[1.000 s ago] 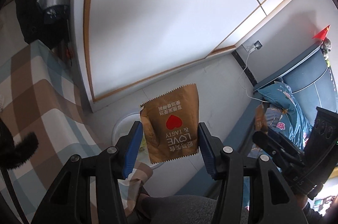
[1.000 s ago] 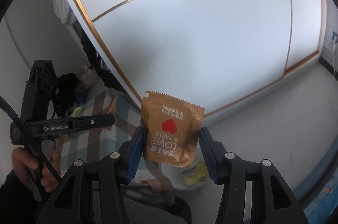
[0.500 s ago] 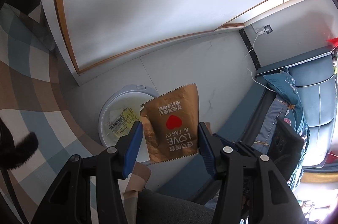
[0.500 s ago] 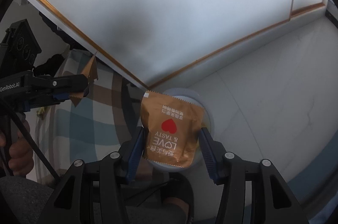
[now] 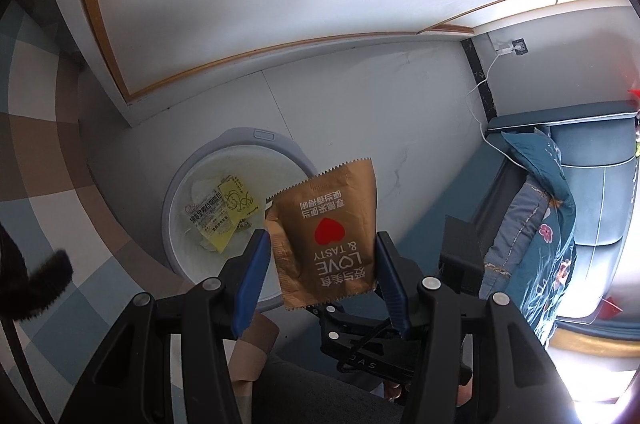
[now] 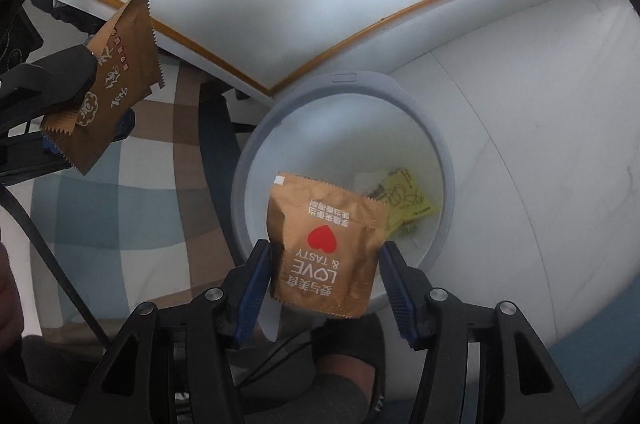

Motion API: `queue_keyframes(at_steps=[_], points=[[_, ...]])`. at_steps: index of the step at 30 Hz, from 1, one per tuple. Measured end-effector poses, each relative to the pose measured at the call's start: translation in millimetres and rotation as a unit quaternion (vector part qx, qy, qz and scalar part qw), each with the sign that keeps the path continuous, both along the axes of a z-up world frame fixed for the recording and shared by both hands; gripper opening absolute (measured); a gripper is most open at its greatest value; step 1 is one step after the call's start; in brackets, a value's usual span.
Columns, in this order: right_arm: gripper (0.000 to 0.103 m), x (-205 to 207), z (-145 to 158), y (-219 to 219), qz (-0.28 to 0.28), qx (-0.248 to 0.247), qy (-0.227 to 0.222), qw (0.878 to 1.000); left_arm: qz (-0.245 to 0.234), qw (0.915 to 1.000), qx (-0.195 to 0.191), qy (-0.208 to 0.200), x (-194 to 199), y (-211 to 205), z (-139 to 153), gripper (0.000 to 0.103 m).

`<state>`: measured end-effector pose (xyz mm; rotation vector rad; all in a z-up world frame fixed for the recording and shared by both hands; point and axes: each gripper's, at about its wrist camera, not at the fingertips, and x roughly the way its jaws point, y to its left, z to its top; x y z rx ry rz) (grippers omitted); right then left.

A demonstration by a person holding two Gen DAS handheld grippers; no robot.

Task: Collect trash
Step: 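Open the right gripper to drop its brown packet into the bin, then open the left gripper to drop its brown packet into the bin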

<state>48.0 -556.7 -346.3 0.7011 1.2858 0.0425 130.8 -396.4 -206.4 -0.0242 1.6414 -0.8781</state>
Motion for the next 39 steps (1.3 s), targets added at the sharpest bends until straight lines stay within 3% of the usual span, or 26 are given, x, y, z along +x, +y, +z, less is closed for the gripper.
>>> queue_keyframes(at_steps=[3,10,31,39], points=[[0.065,-0.3,-4.3,-2.8,0.005,0.006,0.007,1.000,0.011,0.9999,0.005,0.011,3.7,1.0,-4.0,0.048],[0.069,0.3,-8.4,-4.5,-0.006,0.020,0.006,1.000,0.008,0.9998,0.020,0.005,1.4,-3.2,-6.5,0.048],[0.074,-44.1,44.2,-49.9,-0.104,-0.026,-0.046,0.993,-0.014,0.9975,0.065,0.022,-9.3,-19.1,-27.6,0.048],[0.076,-45.8,55.6,-56.5,-0.121,-0.032,-0.062,0.990,-0.015,0.9957,0.086,0.031,-10.3,-24.1,-36.7,0.059]])
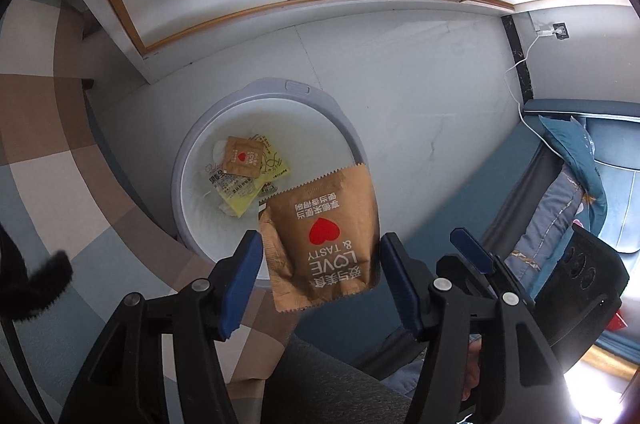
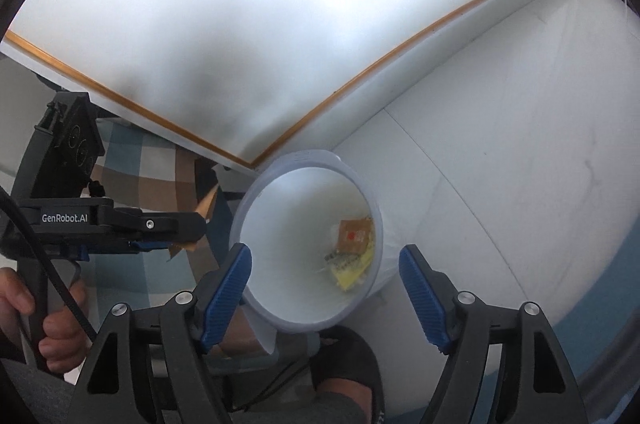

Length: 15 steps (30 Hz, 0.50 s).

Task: Collect trash
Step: 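Open the left gripper to drop its brown packet into the bin, then move both grippers back over the table toward the yellow bag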

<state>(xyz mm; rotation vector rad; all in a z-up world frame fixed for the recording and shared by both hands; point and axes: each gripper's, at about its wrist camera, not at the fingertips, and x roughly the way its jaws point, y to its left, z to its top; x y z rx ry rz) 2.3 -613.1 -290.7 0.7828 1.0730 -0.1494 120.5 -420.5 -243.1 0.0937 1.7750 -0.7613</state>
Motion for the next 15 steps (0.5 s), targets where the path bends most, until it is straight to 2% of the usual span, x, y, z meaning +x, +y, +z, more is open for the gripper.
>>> queue_keyframes(at_steps=[2,9,15], points=[[0.077,-1.0,0.3,-1.3,-0.003,0.001,-0.001,1.000,0.002,1.0000,0.004,0.000,-0.5,0.9,-0.2,0.065],[0.077,-6.2,3.2,-4.8,-0.009,-0.003,-0.001,1.000,0.010,0.9998,0.013,-0.008,-1.0,8.8,1.9,0.071],[0.082,-8.3,9.0,-5.0,-0.011,-0.003,-0.002,1.000,0.003,0.9970,0.024,-0.074,-4.4,16.5,18.8,0.071]])
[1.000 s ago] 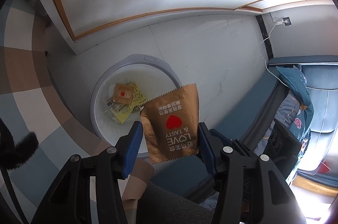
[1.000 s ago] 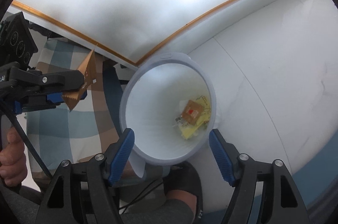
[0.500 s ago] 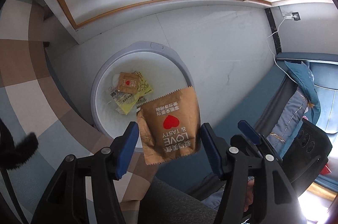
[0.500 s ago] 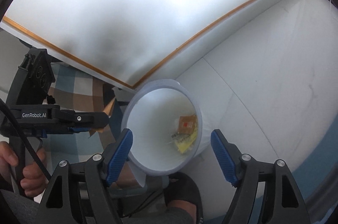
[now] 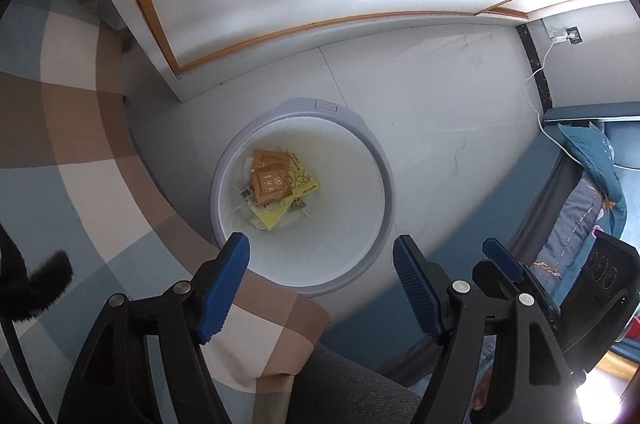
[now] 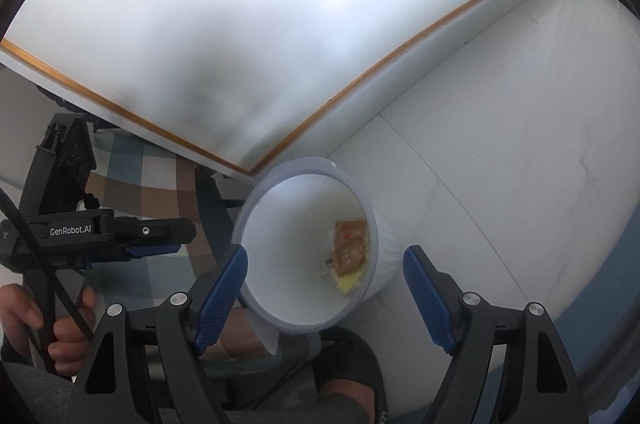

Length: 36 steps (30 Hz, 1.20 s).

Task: Collect trash
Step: 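Move both grippers back over the table toward the yellow bag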

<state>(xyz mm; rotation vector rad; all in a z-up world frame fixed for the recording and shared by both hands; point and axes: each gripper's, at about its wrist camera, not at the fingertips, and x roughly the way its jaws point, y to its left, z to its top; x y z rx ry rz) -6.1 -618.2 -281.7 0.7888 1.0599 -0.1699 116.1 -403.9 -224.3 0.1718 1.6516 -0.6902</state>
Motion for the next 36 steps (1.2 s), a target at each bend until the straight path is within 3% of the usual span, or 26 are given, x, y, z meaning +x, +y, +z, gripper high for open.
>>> queue_keyframes(at_steps=[6,14,25,33,36], points=[[0.087,-0.7,14.0,3.3,0.005,-0.006,-0.008,1.000,-0.002,0.9956,-0.008,-0.093,-6.7,11.7,32.0,0.071],[0.091,-3.0,49.3,10.7,0.012,-0.021,-0.032,0.999,0.019,0.9831,-0.030,-0.179,-17.3,42.3,75.3,0.071],[0.092,-0.7,122.7,40.2,0.032,-0.067,-0.089,0.993,0.078,0.9535,-0.062,-0.284,-28.8,103.1,146.5,0.071],[0.094,12.6,192.6,85.3,0.072,-0.116,-0.157,0.978,0.135,0.9279,-0.078,-0.338,-31.8,157.4,187.4,0.075],[0.095,15.7,214.9,106.6,0.089,-0.125,-0.180,0.972,0.153,0.9184,-0.084,-0.355,-31.7,180.2,198.9,0.081]])
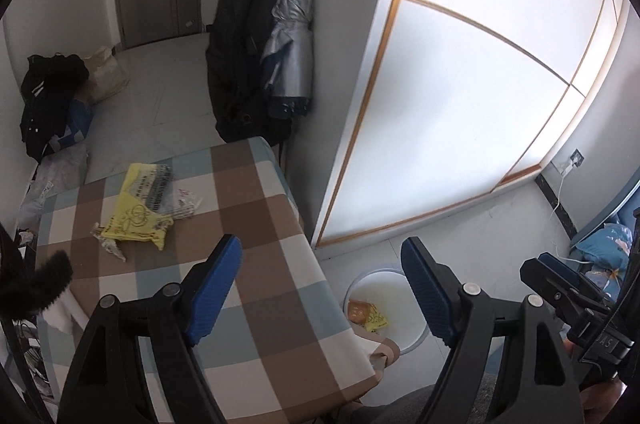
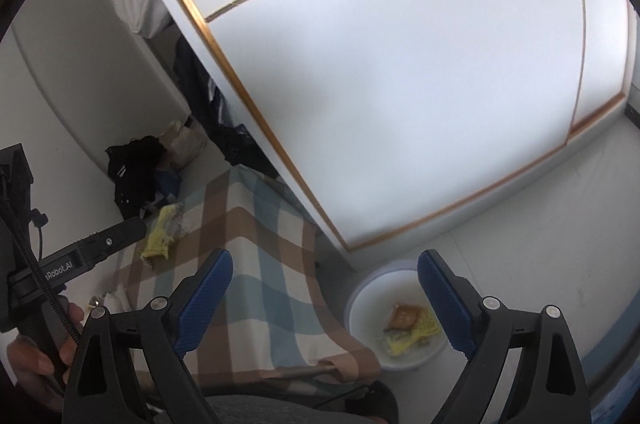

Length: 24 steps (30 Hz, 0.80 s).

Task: Collect trash
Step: 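Move both grippers back over the table toward the yellow bag, then lower the right gripper onto the yellow printed bag and close on it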

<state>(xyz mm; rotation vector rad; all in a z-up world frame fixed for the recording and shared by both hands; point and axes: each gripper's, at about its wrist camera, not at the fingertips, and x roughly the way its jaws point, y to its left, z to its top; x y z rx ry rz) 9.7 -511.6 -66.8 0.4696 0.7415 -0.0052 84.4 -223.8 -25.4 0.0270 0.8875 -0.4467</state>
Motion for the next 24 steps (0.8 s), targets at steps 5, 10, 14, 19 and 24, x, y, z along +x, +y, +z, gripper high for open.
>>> queue_keyframes(at_steps=[5,10,14,19,24], points=[[0.098,4.6,32.9,37.6,0.035,-0.007,-0.035,0.999,0.027,0.9993,-0.019,-0.015,-5.1,38.5,17.6,0.082],[0.099,9.2,50.1,82.1,0.062,-0.021,-0.055,0.996,0.070,0.9965,-0.030,-0.035,-6.9,80.0,30.2,0.086],[0.101,17.4,56.4,116.4,0.080,-0.019,-0.060,0.995,0.105,0.9927,-0.030,-0.052,-3.5,117.7,35.8,0.092],[0.102,27.3,53.2,155.5,0.109,-0.027,-0.055,0.992,0.128,0.9899,-0.019,-0.058,1.3,158.3,31.7,0.092],[0.102,41.9,40.3,199.7,0.139,-0.027,-0.040,0.989,0.163,0.9847,-0.003,-0.062,6.0,197.2,18.4,0.092]])
